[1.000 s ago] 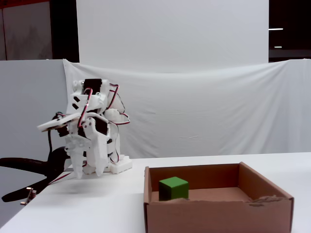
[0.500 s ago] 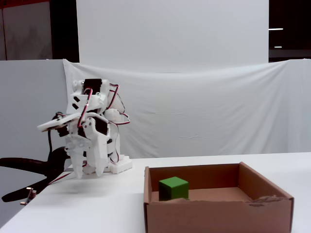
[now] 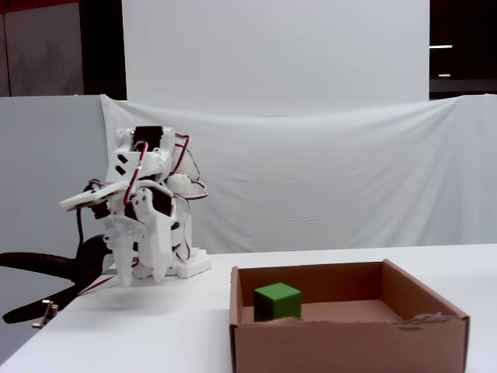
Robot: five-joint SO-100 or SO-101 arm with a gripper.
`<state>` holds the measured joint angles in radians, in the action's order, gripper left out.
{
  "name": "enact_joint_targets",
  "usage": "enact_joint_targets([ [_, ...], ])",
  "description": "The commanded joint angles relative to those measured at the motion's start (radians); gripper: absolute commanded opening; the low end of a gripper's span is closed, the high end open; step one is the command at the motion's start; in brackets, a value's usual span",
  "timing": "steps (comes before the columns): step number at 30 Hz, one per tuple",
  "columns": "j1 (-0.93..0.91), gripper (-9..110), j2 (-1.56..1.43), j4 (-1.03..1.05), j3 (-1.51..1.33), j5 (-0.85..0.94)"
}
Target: Grasp a green cube and put it in a box.
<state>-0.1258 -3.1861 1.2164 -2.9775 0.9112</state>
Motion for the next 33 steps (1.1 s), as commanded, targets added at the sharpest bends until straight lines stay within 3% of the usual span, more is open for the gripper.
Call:
enact_joint_targets([
  [1, 0.006, 21, 0.002, 0.009, 0.005, -0.003],
  [33, 0.006, 21, 0.002, 0.009, 0.005, -0.003],
])
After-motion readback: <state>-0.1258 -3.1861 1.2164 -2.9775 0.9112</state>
